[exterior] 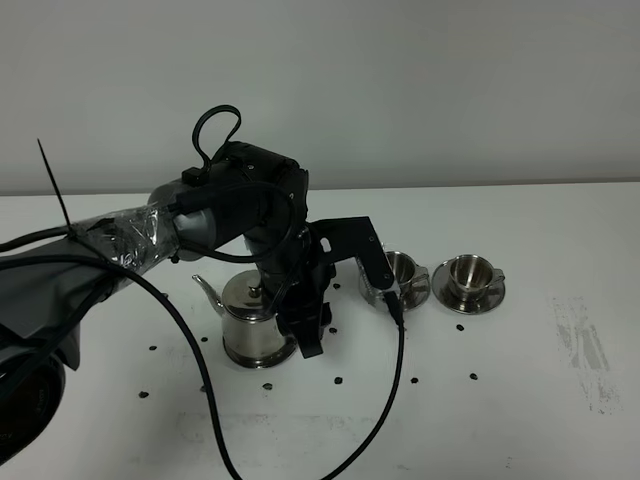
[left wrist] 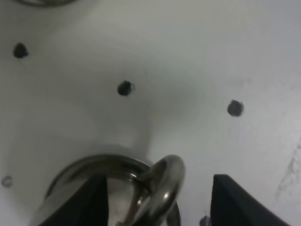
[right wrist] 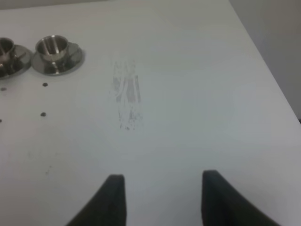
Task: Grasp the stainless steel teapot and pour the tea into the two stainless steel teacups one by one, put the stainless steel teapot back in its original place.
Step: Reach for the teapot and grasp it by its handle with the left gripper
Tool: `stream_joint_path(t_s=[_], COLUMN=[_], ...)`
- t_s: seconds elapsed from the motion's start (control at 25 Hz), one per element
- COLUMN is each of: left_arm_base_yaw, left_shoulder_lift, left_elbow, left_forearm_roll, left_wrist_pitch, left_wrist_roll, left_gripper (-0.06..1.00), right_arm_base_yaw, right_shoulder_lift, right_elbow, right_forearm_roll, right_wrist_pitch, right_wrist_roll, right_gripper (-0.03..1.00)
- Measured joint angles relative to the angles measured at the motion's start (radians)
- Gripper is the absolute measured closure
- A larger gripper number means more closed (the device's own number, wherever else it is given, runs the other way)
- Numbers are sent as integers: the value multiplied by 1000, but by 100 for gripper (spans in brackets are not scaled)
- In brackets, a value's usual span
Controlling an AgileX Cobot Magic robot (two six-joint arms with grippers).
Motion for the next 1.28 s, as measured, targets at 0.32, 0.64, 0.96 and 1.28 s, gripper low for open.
stream_joint_path(t_s=[0.32,0.64,0.96,1.28], left_arm_base_yaw=[0,0,0,-6], left_shoulder_lift=[-2,-2,-31,-52], left_elbow=[0,0,0,0], left_forearm_roll=[-7,-33,-53,-57], left_wrist_pitch=[66,172,209,181], left_wrist_roll=[-5,-4,19,51], left_gripper=[43,43,43,43], right_arm_base_yaw=[0,0,0,0], right_shoulder_lift=[0,0,0,0], right_elbow=[0,0,0,0], right_forearm_roll=[0,0,0,0], right_wrist_pitch=[0,0,0,0], right_wrist_roll=[0,0,0,0], right_gripper=[59,59,59,59])
